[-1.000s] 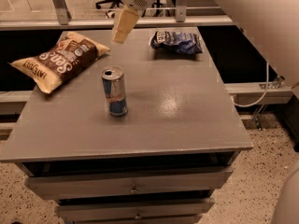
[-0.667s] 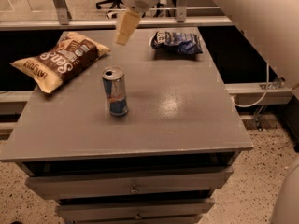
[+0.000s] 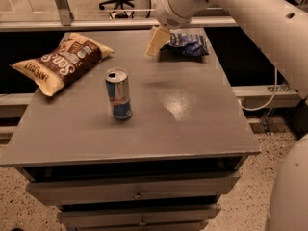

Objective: Move blue chip bag near brown chip bag

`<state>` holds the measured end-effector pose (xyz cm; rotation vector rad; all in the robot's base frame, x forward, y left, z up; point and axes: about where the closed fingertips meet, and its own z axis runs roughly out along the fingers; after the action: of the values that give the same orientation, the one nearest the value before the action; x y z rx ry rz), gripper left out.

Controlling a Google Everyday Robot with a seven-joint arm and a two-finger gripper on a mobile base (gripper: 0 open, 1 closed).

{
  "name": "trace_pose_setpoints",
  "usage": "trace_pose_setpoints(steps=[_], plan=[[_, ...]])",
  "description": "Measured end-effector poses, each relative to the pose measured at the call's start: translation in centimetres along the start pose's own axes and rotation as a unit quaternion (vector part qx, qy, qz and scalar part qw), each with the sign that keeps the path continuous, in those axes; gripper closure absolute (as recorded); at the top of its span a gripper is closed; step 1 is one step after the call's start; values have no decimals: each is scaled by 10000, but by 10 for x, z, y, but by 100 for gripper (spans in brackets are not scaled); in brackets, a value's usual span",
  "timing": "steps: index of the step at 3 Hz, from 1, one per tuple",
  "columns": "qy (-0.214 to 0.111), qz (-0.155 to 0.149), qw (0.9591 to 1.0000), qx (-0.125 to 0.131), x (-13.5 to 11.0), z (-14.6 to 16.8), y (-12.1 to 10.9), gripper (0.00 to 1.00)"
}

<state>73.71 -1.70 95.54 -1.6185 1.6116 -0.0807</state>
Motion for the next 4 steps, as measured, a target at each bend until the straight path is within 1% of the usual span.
trace_pose_setpoints(steps=[1, 2, 3, 4], plan=[[244, 548, 9982, 38, 51, 20, -6, 0], [403, 1220, 9917, 77, 87, 42, -6, 0], [518, 1608, 9856, 84, 104, 55, -4, 0], [555, 1814, 9815, 251, 113, 59, -12, 25]])
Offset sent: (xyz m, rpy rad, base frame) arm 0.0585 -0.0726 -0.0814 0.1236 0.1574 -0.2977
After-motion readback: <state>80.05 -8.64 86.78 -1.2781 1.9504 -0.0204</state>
